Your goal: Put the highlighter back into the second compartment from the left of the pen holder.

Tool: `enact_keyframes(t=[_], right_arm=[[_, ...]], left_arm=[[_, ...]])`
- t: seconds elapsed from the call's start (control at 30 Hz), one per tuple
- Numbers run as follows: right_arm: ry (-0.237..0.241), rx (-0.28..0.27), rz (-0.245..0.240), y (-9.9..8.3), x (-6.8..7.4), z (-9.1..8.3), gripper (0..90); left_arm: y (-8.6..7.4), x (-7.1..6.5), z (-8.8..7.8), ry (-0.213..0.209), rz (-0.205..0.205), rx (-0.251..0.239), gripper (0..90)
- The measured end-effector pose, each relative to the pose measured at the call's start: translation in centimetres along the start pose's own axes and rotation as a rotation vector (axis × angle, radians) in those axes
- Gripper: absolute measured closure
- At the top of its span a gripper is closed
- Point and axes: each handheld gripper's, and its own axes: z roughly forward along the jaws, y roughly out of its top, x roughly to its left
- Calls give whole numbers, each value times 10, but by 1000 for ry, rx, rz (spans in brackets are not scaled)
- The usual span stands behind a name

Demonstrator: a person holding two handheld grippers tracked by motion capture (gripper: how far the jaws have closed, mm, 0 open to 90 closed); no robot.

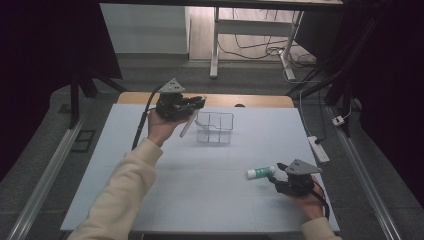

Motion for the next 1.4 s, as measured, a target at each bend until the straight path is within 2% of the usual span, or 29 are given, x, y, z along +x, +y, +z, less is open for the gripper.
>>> enact_keyframes(t=[0.23, 0.73, 1.4], right_arm=[[-4, 7, 0, -1, 0, -1, 406], [-3, 11, 1, -2, 0, 0, 406], [-2, 8, 4, -3, -1, -1, 405]], left_arm=[[4, 0, 10, -4, -1, -2, 788], [8, 1, 31, 15, 2, 1, 787], [8, -3, 50, -2, 9, 3, 787]])
